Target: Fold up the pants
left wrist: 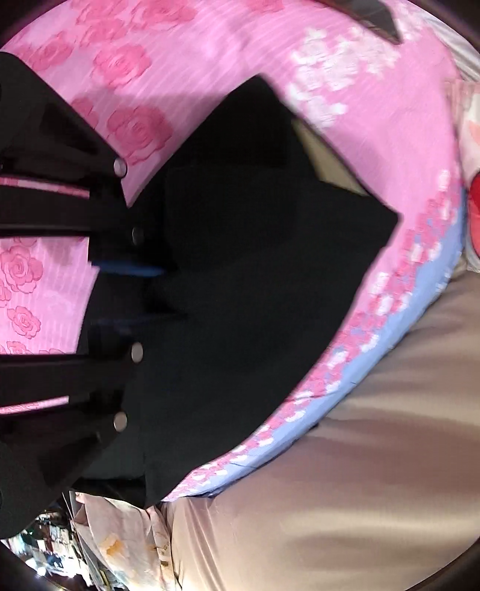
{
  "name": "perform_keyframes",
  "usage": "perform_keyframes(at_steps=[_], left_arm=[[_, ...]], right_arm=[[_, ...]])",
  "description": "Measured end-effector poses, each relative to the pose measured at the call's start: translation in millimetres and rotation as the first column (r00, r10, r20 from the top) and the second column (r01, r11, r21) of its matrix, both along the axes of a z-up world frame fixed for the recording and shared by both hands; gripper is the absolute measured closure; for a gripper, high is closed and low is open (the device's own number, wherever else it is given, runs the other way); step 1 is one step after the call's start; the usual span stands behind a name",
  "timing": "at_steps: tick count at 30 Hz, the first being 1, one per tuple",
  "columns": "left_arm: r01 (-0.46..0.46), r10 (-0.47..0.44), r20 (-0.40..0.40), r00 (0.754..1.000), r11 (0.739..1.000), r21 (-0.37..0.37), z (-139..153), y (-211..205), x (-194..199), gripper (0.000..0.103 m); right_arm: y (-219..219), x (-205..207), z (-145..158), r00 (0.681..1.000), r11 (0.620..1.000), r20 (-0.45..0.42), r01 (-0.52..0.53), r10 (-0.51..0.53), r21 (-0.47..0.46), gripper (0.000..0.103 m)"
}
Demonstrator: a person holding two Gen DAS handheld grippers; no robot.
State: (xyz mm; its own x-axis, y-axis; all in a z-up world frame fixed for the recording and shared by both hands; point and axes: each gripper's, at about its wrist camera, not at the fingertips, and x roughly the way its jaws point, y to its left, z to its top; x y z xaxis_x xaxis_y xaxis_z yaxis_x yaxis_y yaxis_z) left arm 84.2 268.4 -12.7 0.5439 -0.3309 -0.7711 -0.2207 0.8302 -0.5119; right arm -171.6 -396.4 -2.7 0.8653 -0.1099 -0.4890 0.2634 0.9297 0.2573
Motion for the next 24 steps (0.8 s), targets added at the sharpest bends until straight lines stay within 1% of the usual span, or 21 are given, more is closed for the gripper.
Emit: perform_keyframes(at_steps=[3,4,6,7,8,9,10,11,12,13,14,15,16,17,18,19,20,21,22,23,24], left_arm=[[0.007,-0.013,0.075,0.997,0.997,0.079,32,12,-12,0.092],[0.003,-0.013,0.087,0.996,0.994,0.107,43,20,-19,0.091],[-0.016,0.005,0.068,0.998,0.986,0.166,52,36,-28,0.088],[-0.028,0.022,0.029,0.999,0.975,0.222,48,41,-30,0.087],[-0.053,0.056,0.0,0.998,0.949,0.311,44,42,-30,0.088],[-0.079,0.096,-0.019,0.995,0.904,0.421,40,42,-33,0.089],[-0.085,0.109,-0.025,0.994,0.877,0.473,37,40,-36,0.09],[-0.076,0.096,-0.021,0.995,0.884,0.46,37,39,-41,0.089],[-0.062,0.074,-0.012,0.997,0.906,0.418,37,37,-45,0.087],[-0.049,0.051,0.006,0.999,0.927,0.372,40,34,-53,0.078],[-0.044,0.04,0.02,0.999,0.932,0.36,43,28,-55,0.064],[-0.039,0.028,0.036,0.999,0.932,0.36,47,18,-56,0.055],[-0.023,0.0,0.062,0.998,0.929,0.369,52,1,-58,0.037],[-0.009,-0.02,0.075,0.997,0.929,0.37,54,-6,-58,0.026],[0.013,-0.05,0.092,0.994,0.93,0.368,57,-20,-58,0.026],[0.043,-0.088,0.11,0.99,0.93,0.364,60,-37,-59,0.026],[0.081,-0.132,0.12,0.984,0.931,0.357,62,-54,-59,0.025],[0.109,-0.161,0.121,0.98,0.929,0.353,63,-65,-58,0.024],[0.146,-0.198,0.121,0.973,0.928,0.344,63,-82,-56,0.022],[0.173,-0.226,0.123,0.966,0.926,0.336,63,-96,-53,0.019],[0.201,-0.254,0.124,0.959,0.921,0.335,63,-107,-51,0.018]], right_arm=[[9,4,-1,1.0,1.0,-0.008,-0.01,0.01,-0.002,0.021],[10,6,-3,1.0,1.0,-0.019,-0.016,0.016,-0.001,0.021],[10,8,-9,1.0,1.0,-0.031,-0.006,0.006,-0.006,0.017],[8,8,-12,0.999,1.0,-0.038,0.007,-0.008,-0.005,0.017],[2,10,-17,0.998,1.0,-0.049,0.03,-0.03,0.007,0.017],[-3,10,-20,0.998,0.999,-0.053,0.048,-0.046,0.025,0.017],[-14,12,-25,0.995,0.994,-0.056,0.081,-0.077,0.071,0.017],[-21,12,-28,0.994,0.99,-0.057,0.098,-0.093,0.101,0.017],[-29,14,-30,0.992,0.984,-0.059,0.115,-0.108,0.137,0.017],[-40,17,-34,0.99,0.975,-0.069,0.132,-0.121,0.18,0.017],[-45,20,-36,0.989,0.972,-0.08,0.136,-0.122,0.19,0.017],[-51,27,-39,0.986,0.97,-0.107,0.145,-0.126,0.192,0.017],[-54,35,-43,0.983,0.97,-0.138,0.147,-0.122,0.193,0.017],[-56,45,-49,0.981,0.97,-0.17,0.127,-0.092,0.205,0.02],[-55,55,-55,0.979,0.971,-0.197,0.096,-0.052,0.22,0.051],[-51,62,-58,0.977,0.972,-0.211,0.065,-0.016,0.226,0.074],[-48,71,-60,0.971,0.974,-0.24,0.044,0.011,0.221,0.085],[-43,78,-53,0.966,0.983,-0.257,0.035,0.013,0.181,0.088],[-40,80,-42,0.968,0.991,-0.252,0.025,0.009,0.134,0.089],[-39,79,-23,0.972,0.997,-0.234,0.024,-0.007,0.071,0.097],[-43,75,0,0.98,0.999,-0.198,0.036,-0.031,0.023,0.099]])
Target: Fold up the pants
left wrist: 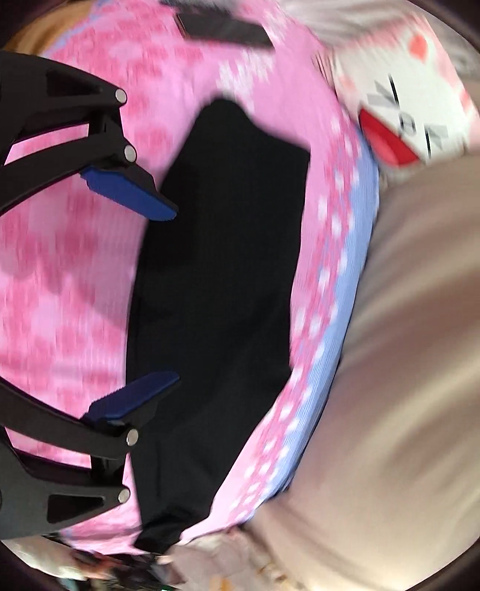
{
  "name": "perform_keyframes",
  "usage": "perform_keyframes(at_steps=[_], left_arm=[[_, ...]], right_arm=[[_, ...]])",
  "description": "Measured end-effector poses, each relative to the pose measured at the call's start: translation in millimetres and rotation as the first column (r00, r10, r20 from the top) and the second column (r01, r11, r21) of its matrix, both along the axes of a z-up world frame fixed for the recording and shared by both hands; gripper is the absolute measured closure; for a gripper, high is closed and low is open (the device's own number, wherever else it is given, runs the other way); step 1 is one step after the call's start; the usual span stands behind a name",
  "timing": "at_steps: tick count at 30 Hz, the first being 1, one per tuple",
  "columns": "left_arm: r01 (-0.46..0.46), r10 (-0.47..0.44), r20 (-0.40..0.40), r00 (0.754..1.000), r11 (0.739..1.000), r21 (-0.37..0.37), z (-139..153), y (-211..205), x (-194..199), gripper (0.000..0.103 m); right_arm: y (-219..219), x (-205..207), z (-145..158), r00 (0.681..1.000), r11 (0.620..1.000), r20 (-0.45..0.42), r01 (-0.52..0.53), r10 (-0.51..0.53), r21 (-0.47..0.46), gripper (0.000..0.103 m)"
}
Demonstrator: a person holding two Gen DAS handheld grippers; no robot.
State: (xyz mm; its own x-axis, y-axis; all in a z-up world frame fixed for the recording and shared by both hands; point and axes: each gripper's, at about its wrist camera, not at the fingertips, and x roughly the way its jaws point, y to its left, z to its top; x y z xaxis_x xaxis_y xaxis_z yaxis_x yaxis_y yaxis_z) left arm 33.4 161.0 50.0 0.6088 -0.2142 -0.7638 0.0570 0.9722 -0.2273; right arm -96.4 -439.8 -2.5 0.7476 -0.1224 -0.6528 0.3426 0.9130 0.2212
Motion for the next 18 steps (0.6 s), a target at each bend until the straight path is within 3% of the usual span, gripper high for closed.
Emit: perform_keyframes(at_steps=[2,4,7,9,10,11,12,14,16,18], left_arm=[[0.055,-0.055,0.011,0.998,0.998,0.011,-1,-26,3,0.014],[0.1,-0.101,0.029,0.994,0.994,0.042,-6,-52,2,0.012],[0.119,-0.124,0.046,0.991,0.988,0.1,-16,-80,3,0.011],[0.121,-0.13,0.052,0.99,0.982,0.142,-22,-94,3,0.01],[0.124,-0.134,0.054,0.99,0.98,0.157,-23,-100,0,0.008],[0.123,-0.135,0.057,0.989,0.977,0.173,-24,-103,-2,0.006],[0.121,-0.135,0.061,0.989,0.974,0.19,-26,-106,-2,0.005],[0.123,-0.139,0.063,0.988,0.969,0.213,-28,-109,-1,0.005],[0.117,-0.13,0.052,0.99,0.973,0.199,-31,-108,2,0.005],[0.107,-0.115,0.038,0.993,0.98,0.167,-35,-105,3,0.005]], right_arm=[[-14,-7,31,0.998,0.998,0.041,0.042,-0.04,-0.054,0.099],[-36,-6,46,0.995,0.984,0.01,0.103,-0.102,-0.144,0.097],[-75,8,14,0.965,0.953,-0.127,0.198,-0.231,-0.229,0.093],[-87,8,-5,0.942,0.938,-0.173,0.242,-0.289,-0.25,0.089],[-87,-1,-11,0.946,0.947,-0.15,0.257,-0.287,-0.193,0.088],[-81,-10,-12,0.961,0.962,-0.109,0.242,-0.256,-0.13,0.08],[-70,-16,-12,0.975,0.976,-0.067,0.205,-0.21,-0.074,0.059],[-33,-22,-16,0.997,0.997,0.001,0.078,-0.078,0.012,0.039],[8,-20,-27,0.998,0.994,0.025,-0.067,0.065,0.082,0.039],[40,-13,-42,0.986,0.967,0.036,-0.164,0.16,0.196,0.039]])
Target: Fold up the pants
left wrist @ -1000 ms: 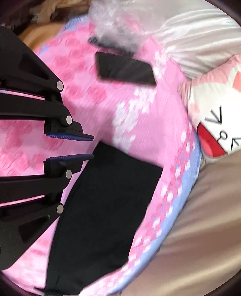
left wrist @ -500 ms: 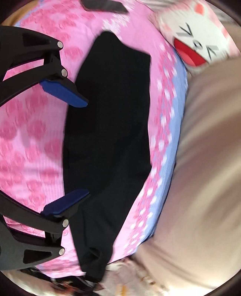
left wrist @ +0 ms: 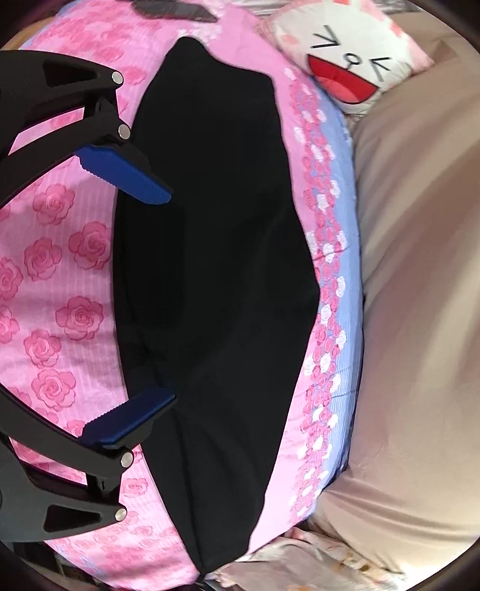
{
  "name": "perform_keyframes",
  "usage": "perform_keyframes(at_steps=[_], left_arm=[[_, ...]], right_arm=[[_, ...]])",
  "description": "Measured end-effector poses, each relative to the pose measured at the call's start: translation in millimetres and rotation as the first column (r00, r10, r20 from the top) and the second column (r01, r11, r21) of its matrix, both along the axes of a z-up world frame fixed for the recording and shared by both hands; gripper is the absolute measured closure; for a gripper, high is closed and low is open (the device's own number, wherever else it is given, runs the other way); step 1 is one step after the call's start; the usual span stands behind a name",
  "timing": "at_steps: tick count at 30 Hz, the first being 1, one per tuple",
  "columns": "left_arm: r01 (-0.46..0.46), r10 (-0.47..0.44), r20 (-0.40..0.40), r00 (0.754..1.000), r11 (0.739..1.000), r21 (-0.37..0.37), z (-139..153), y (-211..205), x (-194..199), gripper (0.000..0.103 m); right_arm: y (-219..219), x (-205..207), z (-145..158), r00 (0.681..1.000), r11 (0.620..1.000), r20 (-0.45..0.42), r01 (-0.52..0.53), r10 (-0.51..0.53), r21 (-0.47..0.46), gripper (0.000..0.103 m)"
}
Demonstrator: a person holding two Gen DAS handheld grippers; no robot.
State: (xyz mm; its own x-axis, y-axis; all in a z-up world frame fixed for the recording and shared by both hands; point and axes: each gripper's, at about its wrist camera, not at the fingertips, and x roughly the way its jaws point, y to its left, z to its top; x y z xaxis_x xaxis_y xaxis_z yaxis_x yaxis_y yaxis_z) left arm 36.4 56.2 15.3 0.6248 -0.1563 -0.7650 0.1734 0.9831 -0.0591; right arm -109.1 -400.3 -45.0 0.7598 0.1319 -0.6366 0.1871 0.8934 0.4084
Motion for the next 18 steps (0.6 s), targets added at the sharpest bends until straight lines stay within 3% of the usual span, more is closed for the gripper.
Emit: perform_keyframes(at_steps=[5,11,12,14,18], left_arm=[[-0.037,0.035,-0.027,0.999,0.996,-0.086,-5,9,0,0.005],[-0.029,0.029,-0.011,1.0,0.995,-0.098,-4,14,-7,0.005],[-0.029,0.028,-0.008,1.0,0.995,-0.099,-4,15,-8,0.005],[-0.033,0.033,-0.008,0.999,0.994,-0.107,-3,17,-7,0.005],[-0.053,0.052,-0.007,0.999,0.992,-0.112,4,29,-8,0.005]], right_arm=[[41,29,-20,0.99,0.946,0.057,-0.14,0.128,0.292,0.039],[72,69,-29,0.992,0.936,0.037,-0.125,0.12,0.33,0.04],[74,72,-28,0.993,0.939,0.04,-0.116,0.109,0.324,0.055],[80,83,-27,0.995,0.944,0.047,-0.096,0.085,0.317,0.098],[84,65,-8,0.995,0.964,0.079,-0.085,0.067,0.252,0.099]])
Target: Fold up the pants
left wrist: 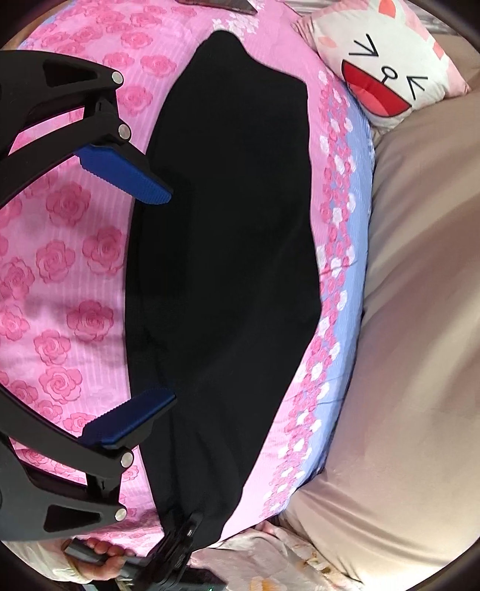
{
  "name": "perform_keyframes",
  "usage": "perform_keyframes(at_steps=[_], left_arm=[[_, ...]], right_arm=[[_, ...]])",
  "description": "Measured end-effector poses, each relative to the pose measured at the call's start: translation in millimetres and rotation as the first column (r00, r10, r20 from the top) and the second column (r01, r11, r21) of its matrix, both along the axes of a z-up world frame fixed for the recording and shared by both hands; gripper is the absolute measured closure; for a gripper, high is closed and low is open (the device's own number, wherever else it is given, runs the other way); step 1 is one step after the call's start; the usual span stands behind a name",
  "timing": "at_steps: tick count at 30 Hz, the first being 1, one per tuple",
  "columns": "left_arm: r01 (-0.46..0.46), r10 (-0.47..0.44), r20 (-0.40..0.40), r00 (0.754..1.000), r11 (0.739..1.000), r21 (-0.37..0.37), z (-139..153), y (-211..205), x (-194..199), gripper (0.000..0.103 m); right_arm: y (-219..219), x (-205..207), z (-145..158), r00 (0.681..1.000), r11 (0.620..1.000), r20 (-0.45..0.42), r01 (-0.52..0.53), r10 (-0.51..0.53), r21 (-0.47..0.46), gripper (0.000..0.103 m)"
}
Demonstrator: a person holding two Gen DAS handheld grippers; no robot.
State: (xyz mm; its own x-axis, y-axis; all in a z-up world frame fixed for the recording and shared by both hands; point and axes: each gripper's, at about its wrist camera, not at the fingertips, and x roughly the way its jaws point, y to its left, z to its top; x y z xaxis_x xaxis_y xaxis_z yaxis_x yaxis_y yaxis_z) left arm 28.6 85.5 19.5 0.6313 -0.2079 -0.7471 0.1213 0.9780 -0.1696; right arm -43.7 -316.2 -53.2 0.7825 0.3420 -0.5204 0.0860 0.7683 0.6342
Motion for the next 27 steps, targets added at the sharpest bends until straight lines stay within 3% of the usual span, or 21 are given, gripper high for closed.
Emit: perform_keyframes(at_steps=[3,7,8,10,12,14,18,22,25,26,27], left_arm=[[-0.032,0.031,0.034,0.999,0.999,0.023,6,15,-3,0.005],[-0.077,0.078,-0.002,0.997,0.997,0.016,-6,23,10,0.005],[-0.088,0.088,-0.022,0.996,0.996,0.017,-9,23,13,0.005],[-0.097,0.098,-0.048,0.994,0.995,0.028,-15,22,15,0.005],[-0.09,0.092,-0.046,0.995,0.995,0.047,-17,20,12,0.005],[-0.082,0.084,-0.016,0.996,0.994,0.077,-17,15,6,0.005],[-0.044,0.04,0.029,0.999,0.99,0.134,-12,-11,3,0.005],[0.039,-0.046,0.051,0.998,0.989,0.146,-2,-51,-1,0.005],[0.082,-0.095,0.069,0.993,0.982,0.171,3,-75,-6,0.005],[0.093,-0.108,0.073,0.992,0.979,0.182,4,-82,-8,0.005],[0.1,-0.116,0.076,0.99,0.977,0.19,5,-87,-9,0.005]], right_arm=[[-10,-29,10,1.0,0.999,0.009,0.026,-0.025,-0.035,0.099],[-26,-25,-23,0.991,0.998,-0.124,0.034,-0.041,-0.057,0.092],[-28,-27,-28,0.992,0.999,-0.123,0.037,-0.039,-0.023,0.091],[-34,-40,-19,0.993,0.998,-0.103,0.061,-0.063,-0.023,0.08],[-46,-60,-4,0.99,0.991,-0.063,0.119,-0.123,-0.054,0.055],[-68,-84,10,0.977,0.974,-0.018,0.209,-0.211,-0.083,0.053],[-124,-100,19,0.917,0.893,-0.02,0.384,-0.399,-0.234,0.052],[-160,-78,7,0.905,0.876,-0.058,0.389,-0.421,-0.285,0.052],[-175,-57,-2,0.881,0.824,-0.091,0.391,-0.464,-0.411,0.052],[-180,-52,-7,0.88,0.818,-0.109,0.377,-0.463,-0.434,0.056],[-181,-45,-13,0.887,0.831,-0.129,0.353,-0.443,-0.43,0.077]])
